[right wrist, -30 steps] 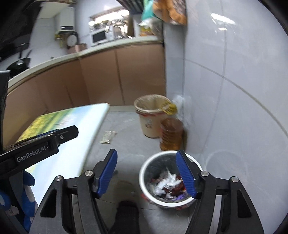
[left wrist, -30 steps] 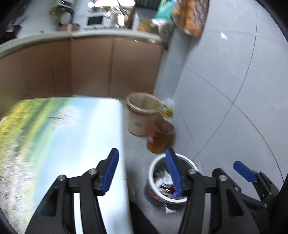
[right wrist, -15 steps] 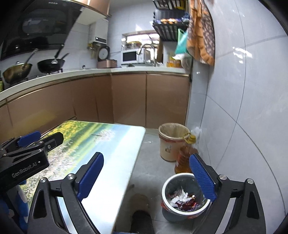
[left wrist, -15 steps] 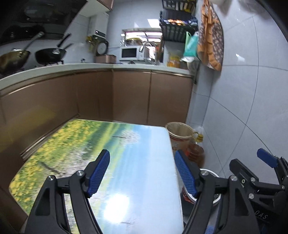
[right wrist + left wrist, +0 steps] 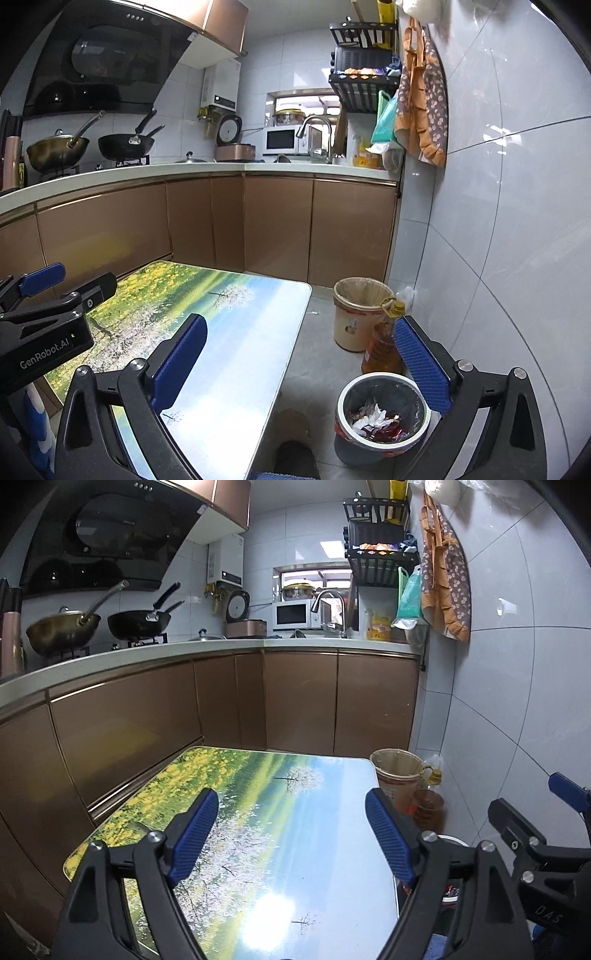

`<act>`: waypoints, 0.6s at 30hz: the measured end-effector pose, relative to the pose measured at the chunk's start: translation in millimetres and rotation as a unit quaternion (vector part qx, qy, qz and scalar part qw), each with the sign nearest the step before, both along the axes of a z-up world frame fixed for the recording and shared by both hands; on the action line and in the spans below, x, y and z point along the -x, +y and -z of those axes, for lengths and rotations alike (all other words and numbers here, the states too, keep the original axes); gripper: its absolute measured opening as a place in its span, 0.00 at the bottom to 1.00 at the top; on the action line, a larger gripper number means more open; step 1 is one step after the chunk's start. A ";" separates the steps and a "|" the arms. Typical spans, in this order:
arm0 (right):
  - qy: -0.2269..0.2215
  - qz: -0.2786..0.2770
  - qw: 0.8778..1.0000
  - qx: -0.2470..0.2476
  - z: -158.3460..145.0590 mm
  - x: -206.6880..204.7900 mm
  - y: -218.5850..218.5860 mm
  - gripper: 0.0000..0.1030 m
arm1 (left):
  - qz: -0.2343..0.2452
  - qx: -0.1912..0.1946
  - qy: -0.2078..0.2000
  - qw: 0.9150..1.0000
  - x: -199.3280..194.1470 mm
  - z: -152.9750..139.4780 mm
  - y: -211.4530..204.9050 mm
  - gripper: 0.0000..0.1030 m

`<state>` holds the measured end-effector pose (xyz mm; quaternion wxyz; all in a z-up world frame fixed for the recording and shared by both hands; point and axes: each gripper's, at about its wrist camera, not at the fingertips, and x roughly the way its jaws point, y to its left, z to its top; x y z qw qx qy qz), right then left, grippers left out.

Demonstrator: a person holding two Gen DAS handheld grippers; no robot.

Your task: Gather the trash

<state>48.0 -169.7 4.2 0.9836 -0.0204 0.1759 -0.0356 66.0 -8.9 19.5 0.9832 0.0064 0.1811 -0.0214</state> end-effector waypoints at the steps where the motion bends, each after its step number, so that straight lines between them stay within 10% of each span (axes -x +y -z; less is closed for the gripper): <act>1: -0.003 0.001 1.000 -0.001 -1.0 2.5 0.2 0.99 | 0.000 0.000 -0.003 1.000 2.6 -0.8 -0.1 0.79; 18: -0.025 0.014 1.000 -0.005 -10.5 22.3 -8.8 1.00 | -0.008 -0.007 -0.022 1.000 20.2 -10.5 -5.8 0.80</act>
